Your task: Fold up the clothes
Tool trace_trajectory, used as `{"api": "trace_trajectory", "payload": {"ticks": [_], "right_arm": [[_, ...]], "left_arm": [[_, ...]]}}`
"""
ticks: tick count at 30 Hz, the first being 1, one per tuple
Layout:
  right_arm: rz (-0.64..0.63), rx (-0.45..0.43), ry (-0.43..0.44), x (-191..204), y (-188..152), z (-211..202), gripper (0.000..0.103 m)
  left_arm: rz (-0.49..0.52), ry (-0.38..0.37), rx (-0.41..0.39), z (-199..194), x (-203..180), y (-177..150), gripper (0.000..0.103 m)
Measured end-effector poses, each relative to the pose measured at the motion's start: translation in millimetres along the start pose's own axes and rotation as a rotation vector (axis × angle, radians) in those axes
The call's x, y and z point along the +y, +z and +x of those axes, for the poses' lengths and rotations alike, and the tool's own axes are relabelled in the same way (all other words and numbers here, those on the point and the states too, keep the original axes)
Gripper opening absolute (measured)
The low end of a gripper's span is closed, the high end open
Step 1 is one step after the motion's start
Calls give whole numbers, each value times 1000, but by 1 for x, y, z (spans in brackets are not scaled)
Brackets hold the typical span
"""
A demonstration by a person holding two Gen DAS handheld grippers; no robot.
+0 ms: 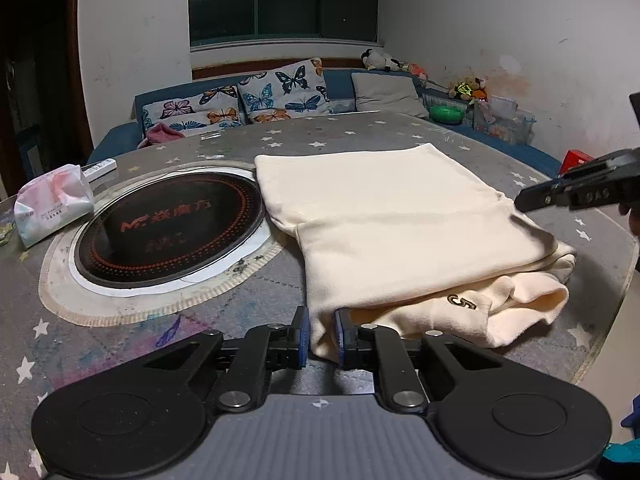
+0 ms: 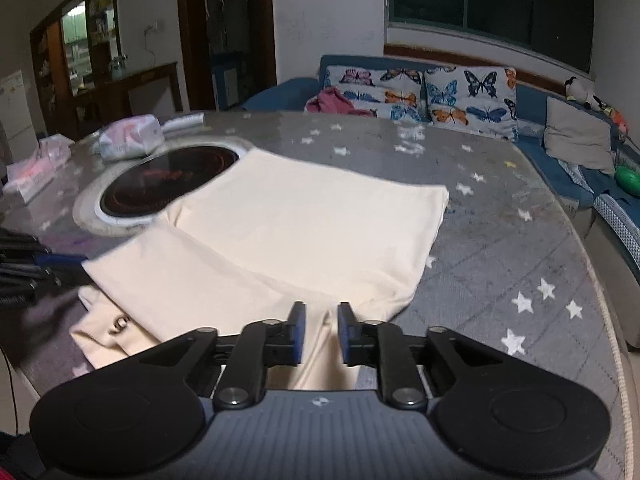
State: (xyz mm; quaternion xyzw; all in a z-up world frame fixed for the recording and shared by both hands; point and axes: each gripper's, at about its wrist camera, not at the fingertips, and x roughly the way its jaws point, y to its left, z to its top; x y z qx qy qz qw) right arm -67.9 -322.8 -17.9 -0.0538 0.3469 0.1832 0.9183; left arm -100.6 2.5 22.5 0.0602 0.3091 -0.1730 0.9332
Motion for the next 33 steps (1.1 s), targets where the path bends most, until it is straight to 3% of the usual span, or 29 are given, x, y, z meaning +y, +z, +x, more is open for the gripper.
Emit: {"api": "trace_trajectory", "payload": {"ticks": [4, 6, 9, 13, 19, 26, 33], "right_arm": [[11, 28, 13, 1, -5, 12, 16], [-12, 24, -2, 5, -5, 13, 6], [-45, 0, -38, 12, -1, 8, 2], [-72, -44, -75, 16, 7, -1, 2], [-78, -10, -113, 11, 1, 9, 4], [-125, -60, -32, 20, 10, -6, 9], [-139, -28, 51, 36, 2, 4, 19]], "left_arm": [[-1, 2, 2, -1, 0, -1, 13], [2, 1, 3, -1, 0, -1, 13], [7, 1, 6, 1, 0, -2, 13], [8, 3, 12, 2, 1, -3, 13], [9, 3, 8, -7, 5, 2, 14], [1, -32, -65, -14, 5, 32, 14], [-2, -89, -46, 21, -15, 49, 15]]}}
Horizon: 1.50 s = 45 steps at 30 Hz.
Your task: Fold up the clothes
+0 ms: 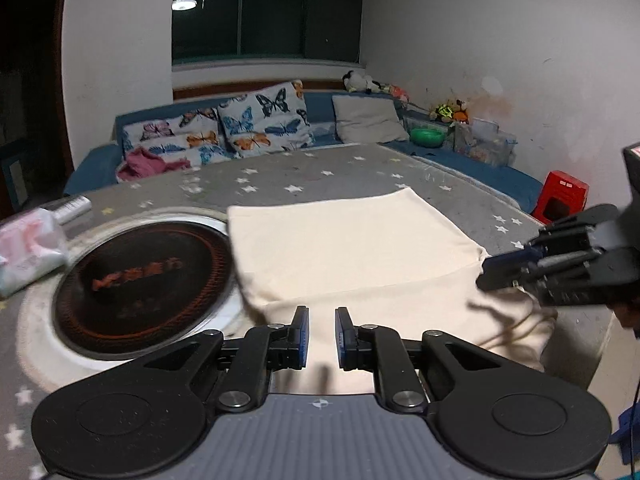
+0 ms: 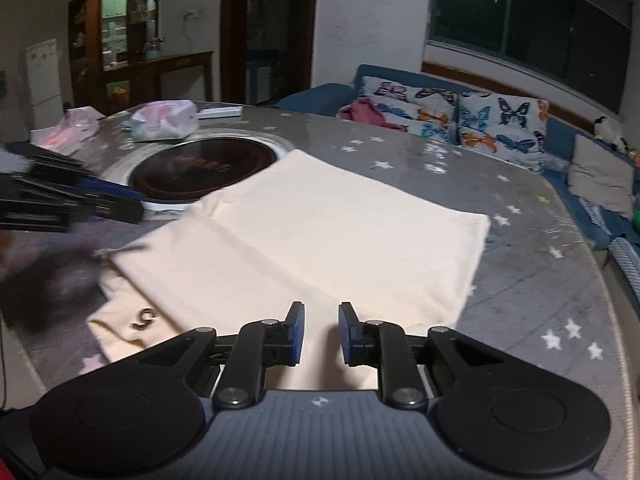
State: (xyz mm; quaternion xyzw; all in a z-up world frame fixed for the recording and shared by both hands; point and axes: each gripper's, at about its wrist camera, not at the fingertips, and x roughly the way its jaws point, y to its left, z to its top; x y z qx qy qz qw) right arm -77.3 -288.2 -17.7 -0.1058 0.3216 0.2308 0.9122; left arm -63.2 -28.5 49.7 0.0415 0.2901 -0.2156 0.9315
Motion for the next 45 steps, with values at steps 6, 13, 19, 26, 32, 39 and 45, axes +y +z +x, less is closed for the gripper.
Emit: {"api": "trace_trajectory", "payload": {"ticks": [6, 13, 19, 26, 32, 39, 45], "right_arm": [[-82, 23, 54, 18, -14, -6, 26], [-73, 26, 39, 13, -17, -10, 26], [-19, 19, -1, -13, -5, 8, 26], [-2, 35, -13, -20, -10, 13, 26], [-40, 29, 16, -9, -14, -3, 26], [-46, 37, 9, -7, -22, -11, 26], [-84, 40, 14, 2, -23, -25, 30]], "left_arm": [[51, -76, 42, 20, -25, -9, 18], [82, -82, 57, 23, -30, -11, 19], [48, -20, 28, 41, -14, 9, 23], [10, 26, 69, 61, 3, 8, 24], [52, 15, 44, 32, -1, 3, 29], [230, -31, 23, -17, -19, -23, 38], [414, -60, 7, -39, -45, -50, 43]]}}
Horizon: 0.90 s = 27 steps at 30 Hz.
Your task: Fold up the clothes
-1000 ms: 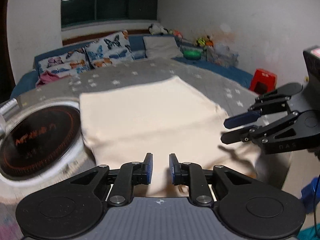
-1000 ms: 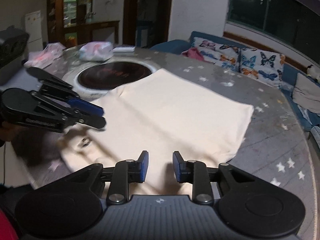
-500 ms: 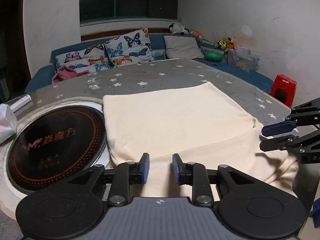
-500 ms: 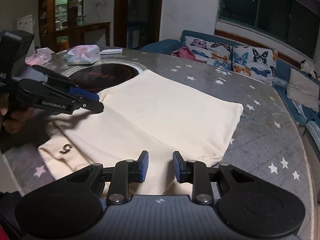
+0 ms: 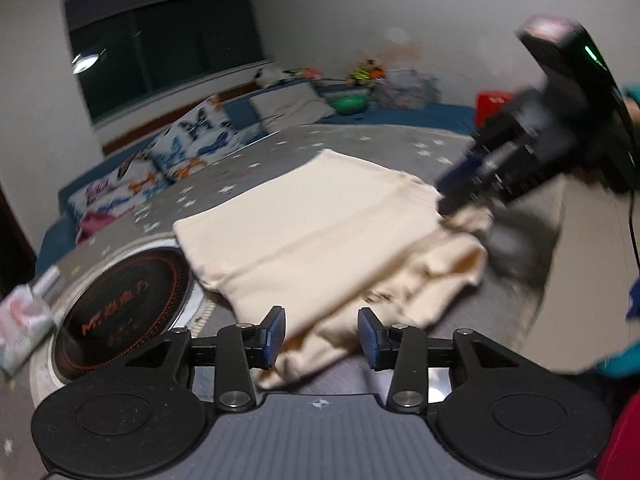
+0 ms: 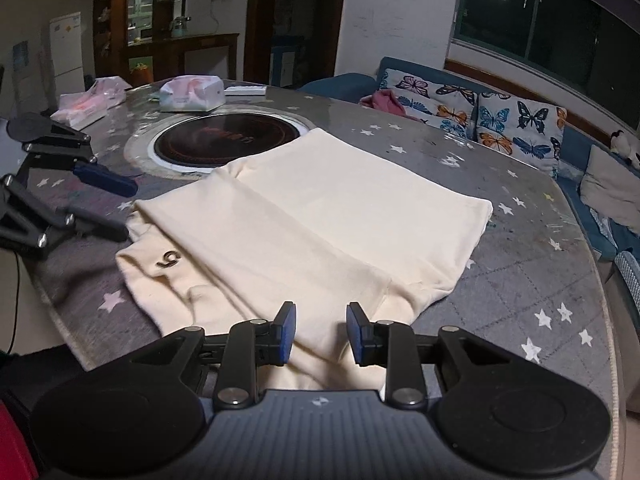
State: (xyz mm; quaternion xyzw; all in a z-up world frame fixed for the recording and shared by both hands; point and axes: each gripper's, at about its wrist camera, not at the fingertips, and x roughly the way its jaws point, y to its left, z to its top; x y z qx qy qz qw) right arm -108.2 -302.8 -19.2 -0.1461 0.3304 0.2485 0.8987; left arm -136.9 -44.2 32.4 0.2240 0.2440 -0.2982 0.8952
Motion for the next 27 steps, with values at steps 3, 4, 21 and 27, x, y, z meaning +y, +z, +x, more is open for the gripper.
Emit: {"api": "trace_trajectory", "payload": {"ticks": [3, 4, 21, 27], "right_arm": [[-12, 1, -5, 4, -2, -7, 32], [-17, 1, -7, 5, -3, -10, 33], [-228, 24, 19, 40, -25, -28, 52], [-302, -6, 23, 49, -25, -11, 54]], "left_arm": [[80, -23, -2, 2, -17, -5, 44], [93, -26, -2, 5, -20, -6, 44], [68, -31, -50, 26, -23, 7, 10], [-30, -50, -44, 40, -1, 27, 9]]}}
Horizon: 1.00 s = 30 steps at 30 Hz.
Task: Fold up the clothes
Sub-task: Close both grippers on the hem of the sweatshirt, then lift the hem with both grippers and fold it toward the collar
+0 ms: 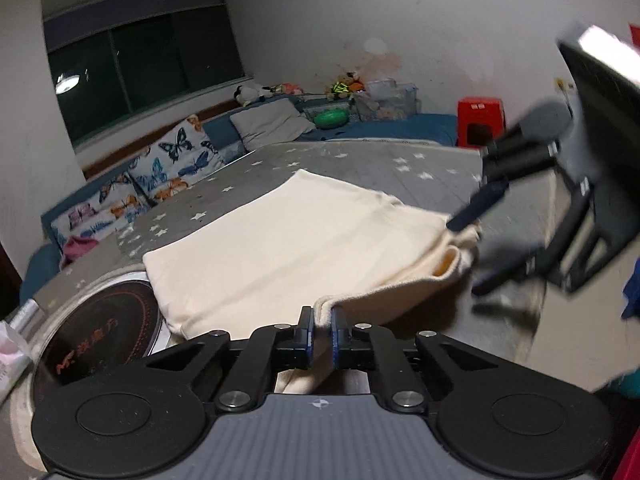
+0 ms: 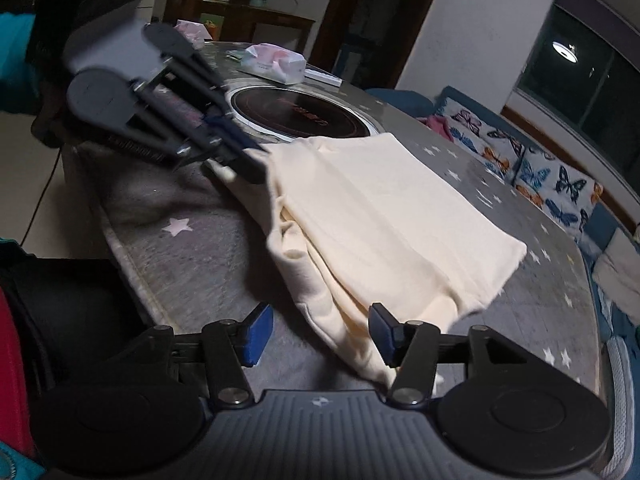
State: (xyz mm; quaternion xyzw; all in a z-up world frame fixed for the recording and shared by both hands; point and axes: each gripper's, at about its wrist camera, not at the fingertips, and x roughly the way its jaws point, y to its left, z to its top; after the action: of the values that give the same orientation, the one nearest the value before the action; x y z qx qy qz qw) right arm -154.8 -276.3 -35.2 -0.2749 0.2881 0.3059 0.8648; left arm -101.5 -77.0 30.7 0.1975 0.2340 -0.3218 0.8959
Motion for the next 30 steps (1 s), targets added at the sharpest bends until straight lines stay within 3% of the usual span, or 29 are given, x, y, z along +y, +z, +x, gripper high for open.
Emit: {"api": "trace_trajectory", "payload": {"ticks": [5, 7, 8, 9, 10, 13, 15, 16, 21, 26, 30], "right_arm": [[-19, -23, -17, -5, 5, 19, 49], [-16, -25, -21, -9, 7, 24, 39], [-6, -21, -11, -12, 9, 26, 25], [10, -20, 7, -16, 10, 27, 18], [34, -18, 24, -20, 12, 27, 17], [113, -11, 70, -35, 15, 28, 13], [164, -11, 93, -45, 17, 27, 12], [177, -14, 96, -48, 18, 27, 12], [218, -25, 101, -59, 25, 26, 12], [220, -32, 88, -60, 29, 25, 12], [218, -43, 69, -55, 27, 21, 10]], "left_arm": [[-48, -21, 11, 15, 14, 9, 9], [-69, -23, 18, 19, 19, 10, 9], [-77, -24, 19, 18, 21, 10, 9], [-83, -28, 21, 18, 22, 9, 9], [-89, -32, 22, 17, 24, 8, 9], [-97, -35, 13, 7, 25, 2, 20], [-83, -8, 13, -2, 22, -3, 45], [-75, -1, 14, -5, 20, -6, 46], [-31, 12, 30, -16, 13, -21, 47], [74, 47, 58, -7, 0, -30, 47], [85, 85, 66, -2, 2, -35, 17]]}}
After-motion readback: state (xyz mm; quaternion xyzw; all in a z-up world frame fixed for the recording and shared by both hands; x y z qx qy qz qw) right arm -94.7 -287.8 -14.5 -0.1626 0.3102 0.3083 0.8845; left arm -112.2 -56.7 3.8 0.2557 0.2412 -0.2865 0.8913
